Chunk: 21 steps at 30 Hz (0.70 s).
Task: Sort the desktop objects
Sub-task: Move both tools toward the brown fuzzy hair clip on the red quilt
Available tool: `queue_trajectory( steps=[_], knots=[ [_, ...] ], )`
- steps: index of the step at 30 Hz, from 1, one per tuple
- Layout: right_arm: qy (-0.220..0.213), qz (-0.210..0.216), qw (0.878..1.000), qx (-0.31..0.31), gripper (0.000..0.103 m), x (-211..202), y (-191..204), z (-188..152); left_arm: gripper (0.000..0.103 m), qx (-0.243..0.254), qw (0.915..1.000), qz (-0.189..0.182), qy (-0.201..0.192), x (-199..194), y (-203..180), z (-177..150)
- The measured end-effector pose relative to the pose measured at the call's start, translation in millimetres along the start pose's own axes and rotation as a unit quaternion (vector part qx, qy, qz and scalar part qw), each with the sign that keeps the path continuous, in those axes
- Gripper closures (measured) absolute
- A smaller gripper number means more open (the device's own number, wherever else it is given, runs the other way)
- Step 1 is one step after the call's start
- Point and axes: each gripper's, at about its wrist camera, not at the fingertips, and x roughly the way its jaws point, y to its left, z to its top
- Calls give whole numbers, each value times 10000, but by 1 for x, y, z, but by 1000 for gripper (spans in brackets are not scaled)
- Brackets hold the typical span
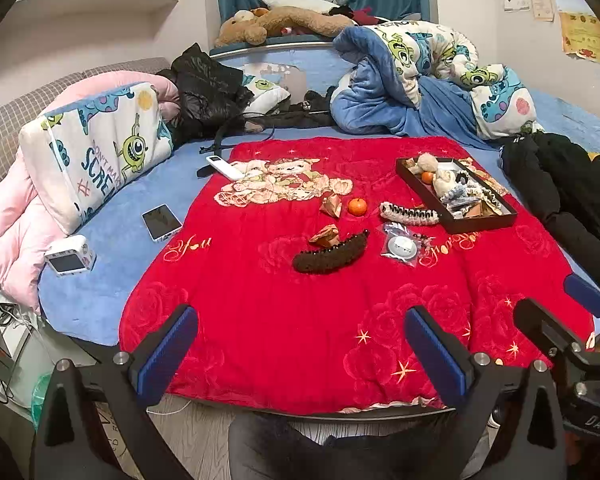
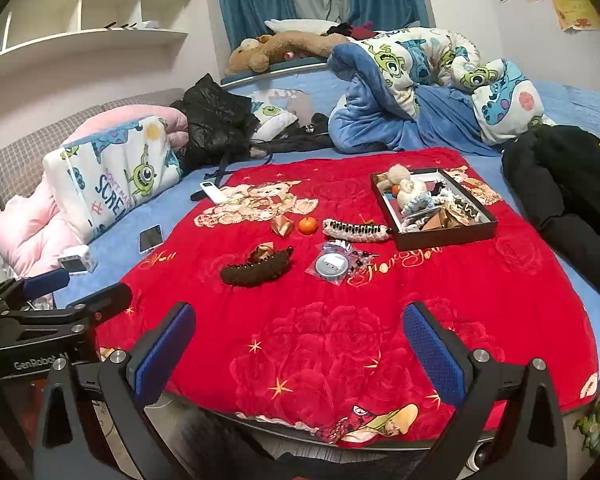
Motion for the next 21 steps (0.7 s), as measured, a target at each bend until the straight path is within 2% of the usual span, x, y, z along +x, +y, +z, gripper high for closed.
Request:
queue_trajectory(
  steps=[3,10,13,18,21],
  knots=[
    [-26,15,10000,-19,0,1,5,-2,0,14,9999,-90,44,8,4,-6],
    [-24,341,9991,254,0,3,-4,-2,0,19,10000,-27,78,22,15,-19],
    [-12,427,9986,321,0,6,-6,-3,0,-50,9999,-92,24,24,20,-20],
    [36,461,9986,259,0,13,-6,-6,0,-215,9989,-399,-75,29,21,-18],
    [59,507,9983,277,0,18,-9,-7,0,-147,9989,-428,-96,34,15,-18]
  ],
)
